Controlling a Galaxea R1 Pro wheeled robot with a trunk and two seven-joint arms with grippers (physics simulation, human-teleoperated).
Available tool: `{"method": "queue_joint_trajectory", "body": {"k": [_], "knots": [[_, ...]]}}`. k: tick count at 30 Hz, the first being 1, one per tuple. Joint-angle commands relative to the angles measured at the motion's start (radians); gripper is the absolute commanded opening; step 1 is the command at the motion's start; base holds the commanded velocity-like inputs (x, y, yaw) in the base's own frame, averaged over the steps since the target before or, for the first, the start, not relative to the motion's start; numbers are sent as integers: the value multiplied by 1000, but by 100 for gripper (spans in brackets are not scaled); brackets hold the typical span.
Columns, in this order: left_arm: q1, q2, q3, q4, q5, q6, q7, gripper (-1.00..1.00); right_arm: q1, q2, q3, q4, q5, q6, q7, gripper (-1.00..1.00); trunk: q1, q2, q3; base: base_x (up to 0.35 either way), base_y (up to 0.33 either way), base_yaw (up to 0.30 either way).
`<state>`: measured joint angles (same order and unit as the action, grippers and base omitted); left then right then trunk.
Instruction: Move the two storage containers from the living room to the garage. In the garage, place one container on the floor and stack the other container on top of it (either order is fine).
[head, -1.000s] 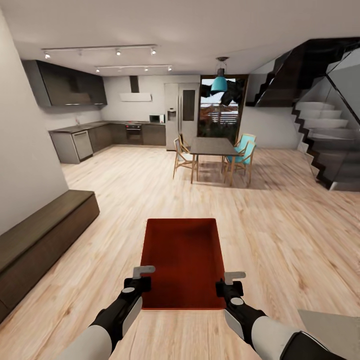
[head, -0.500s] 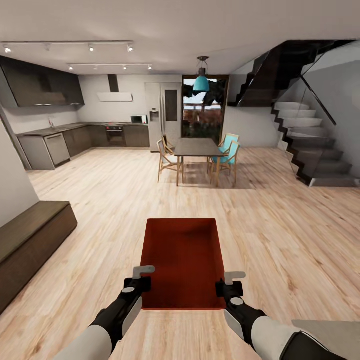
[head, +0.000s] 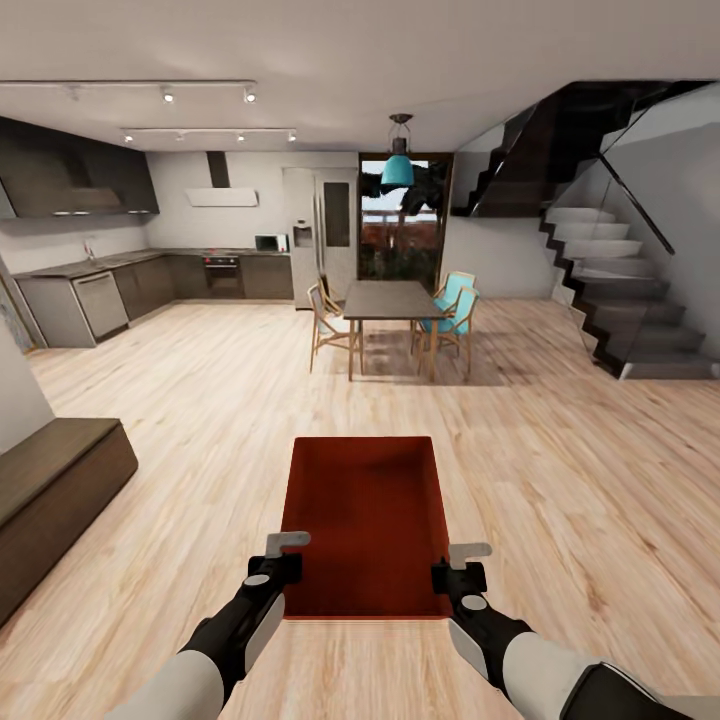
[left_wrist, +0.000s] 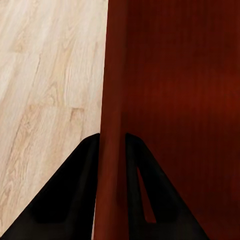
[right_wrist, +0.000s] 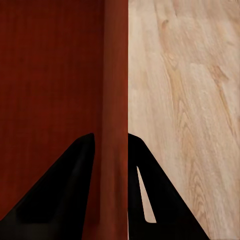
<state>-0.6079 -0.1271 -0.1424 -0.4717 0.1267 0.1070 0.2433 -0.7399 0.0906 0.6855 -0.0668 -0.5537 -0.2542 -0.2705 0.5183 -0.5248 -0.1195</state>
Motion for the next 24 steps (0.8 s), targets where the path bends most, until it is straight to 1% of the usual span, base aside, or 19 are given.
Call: {"method": "queue_joint_trajectory", "body": {"k": [1, 6, 24], "knots": [[-1, 2, 27, -2, 10, 7, 13, -100, -1, -20, -44, 0, -9, -9, -3, -100, 1, -2, -2, 321, 0, -2], [-1, 1, 27, -3, 9, 7, 13, -100, -1, -20, -44, 1, -10, -10, -3, -100, 1, -2, -2, 321, 0, -125], [-1, 3, 27, -3, 8, 7, 13, -100, -1, -20, -44, 1, -10, -9, -4, -100, 1, -2, -2, 321, 0, -246]]}}
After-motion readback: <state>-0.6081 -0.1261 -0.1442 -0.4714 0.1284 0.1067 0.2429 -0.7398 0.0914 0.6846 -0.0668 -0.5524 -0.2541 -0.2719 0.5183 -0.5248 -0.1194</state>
